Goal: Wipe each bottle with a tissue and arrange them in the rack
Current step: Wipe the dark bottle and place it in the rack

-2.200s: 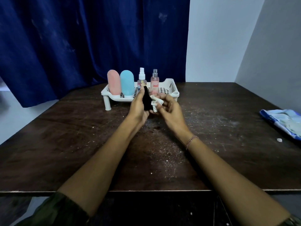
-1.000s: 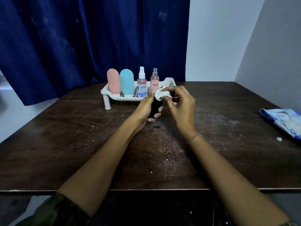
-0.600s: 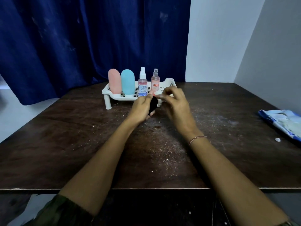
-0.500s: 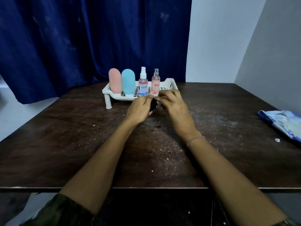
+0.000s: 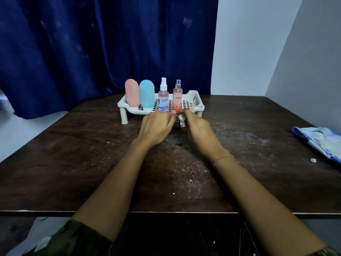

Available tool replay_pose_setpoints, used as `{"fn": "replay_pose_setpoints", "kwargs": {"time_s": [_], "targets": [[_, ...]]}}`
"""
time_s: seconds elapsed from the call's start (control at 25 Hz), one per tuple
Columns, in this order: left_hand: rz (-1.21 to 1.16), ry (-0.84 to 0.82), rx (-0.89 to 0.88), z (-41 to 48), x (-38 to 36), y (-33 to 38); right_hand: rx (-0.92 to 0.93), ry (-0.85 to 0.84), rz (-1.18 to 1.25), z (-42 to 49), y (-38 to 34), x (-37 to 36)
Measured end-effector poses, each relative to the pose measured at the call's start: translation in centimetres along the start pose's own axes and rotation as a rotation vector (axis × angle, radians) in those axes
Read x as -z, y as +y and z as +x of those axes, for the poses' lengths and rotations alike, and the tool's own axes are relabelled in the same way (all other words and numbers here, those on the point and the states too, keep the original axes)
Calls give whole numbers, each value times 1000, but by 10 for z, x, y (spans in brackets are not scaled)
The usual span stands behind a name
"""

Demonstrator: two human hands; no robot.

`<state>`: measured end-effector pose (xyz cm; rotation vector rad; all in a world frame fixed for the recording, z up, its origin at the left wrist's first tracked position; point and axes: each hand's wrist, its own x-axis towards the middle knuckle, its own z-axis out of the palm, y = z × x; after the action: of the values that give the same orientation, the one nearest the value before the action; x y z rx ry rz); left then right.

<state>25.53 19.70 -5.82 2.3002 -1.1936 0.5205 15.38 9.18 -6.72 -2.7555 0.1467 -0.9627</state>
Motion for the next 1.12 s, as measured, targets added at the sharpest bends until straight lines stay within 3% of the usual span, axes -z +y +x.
{"fn": "replay_pose_setpoints", "kwargs": {"time_s": [0.4, 0.68, 0.84, 1.12], "targets": [[-171, 58, 117, 4, -2, -11, 124, -69, 142, 2, -1, -5], [-235, 115, 82, 6, -6, -14, 0, -93, 224, 1, 5, -4], [-580, 144, 174, 8, -12, -9, -135, 149, 553, 5, 2, -9], [-1204, -151, 338, 13, -15, 0, -172, 339, 607, 10, 3, -17]]}}
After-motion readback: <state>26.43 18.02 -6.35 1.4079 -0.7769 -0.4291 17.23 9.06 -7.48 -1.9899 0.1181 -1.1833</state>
